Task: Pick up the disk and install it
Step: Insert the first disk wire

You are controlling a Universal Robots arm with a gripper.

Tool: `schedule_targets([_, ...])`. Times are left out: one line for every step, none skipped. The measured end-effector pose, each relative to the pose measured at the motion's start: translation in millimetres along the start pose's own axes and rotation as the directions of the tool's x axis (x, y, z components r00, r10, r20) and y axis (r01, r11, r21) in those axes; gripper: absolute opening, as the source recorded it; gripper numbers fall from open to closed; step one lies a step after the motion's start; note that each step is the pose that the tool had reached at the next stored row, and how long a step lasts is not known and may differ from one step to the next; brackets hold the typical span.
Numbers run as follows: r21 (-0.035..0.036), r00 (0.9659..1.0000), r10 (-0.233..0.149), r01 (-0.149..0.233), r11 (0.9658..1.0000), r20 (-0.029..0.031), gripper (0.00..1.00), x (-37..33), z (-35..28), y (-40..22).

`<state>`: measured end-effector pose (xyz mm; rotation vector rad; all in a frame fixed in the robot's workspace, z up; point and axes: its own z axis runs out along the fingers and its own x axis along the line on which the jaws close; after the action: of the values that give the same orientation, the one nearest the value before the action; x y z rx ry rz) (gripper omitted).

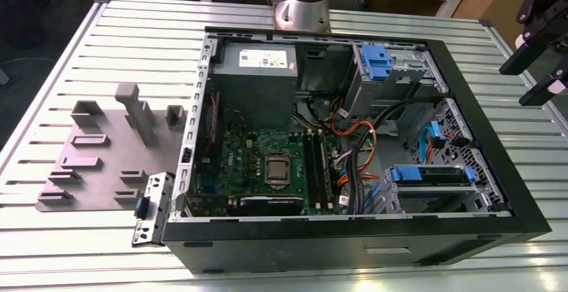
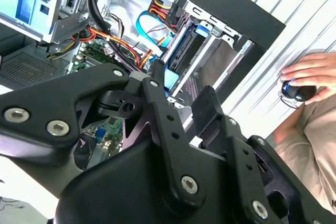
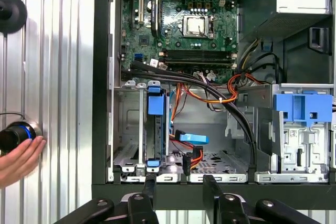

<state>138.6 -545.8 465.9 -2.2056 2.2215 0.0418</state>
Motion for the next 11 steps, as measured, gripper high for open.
schedule_targets([0.0,1.0,0.0,0.0,1.0,0.0,0.48,0.0,0.0,0.0])
schedule_targets([0.0,1.0,0.0,0.0,1.0,0.0,0.48,0.0,0.0,0.0])
schedule_targets([0.0,1.0,0.0,0.0,1.0,0.0001,0.48,0.0,0.4,0.0])
schedule_targets([0.0,1.0,0.0,0.0,1.0,0.0001,0.48,0.0,0.9,0.0])
schedule_targets([0.0,1.0,0.0,0.0,1.0,0.0,0.48,0.0,1.5,0.1])
schedule_targets([0.0,1.0,0.0,0.0,1.0,0.0,0.48,0.1,2.2,0.6])
schedule_targets([0.0,1.0,0.0,0.0,1.0,0.0,0.48,0.1,2.9,1.3])
schedule_targets([0.0,1.0,0.0,0.0,1.0,-0.0001,0.48,0.1,3.6,2.2])
schedule_targets([0.0,1.0,0.0,0.0,1.0,-0.0002,0.48,0.1,4.5,3.3])
schedule_targets([0.0,1.0,0.0,0.0,1.0,0.0,0.48,0.2,5.7,4.1])
schedule_targets([0.0,1.0,0.0,0.0,1.0,0.0001,0.48,0.3,7.0,4.7])
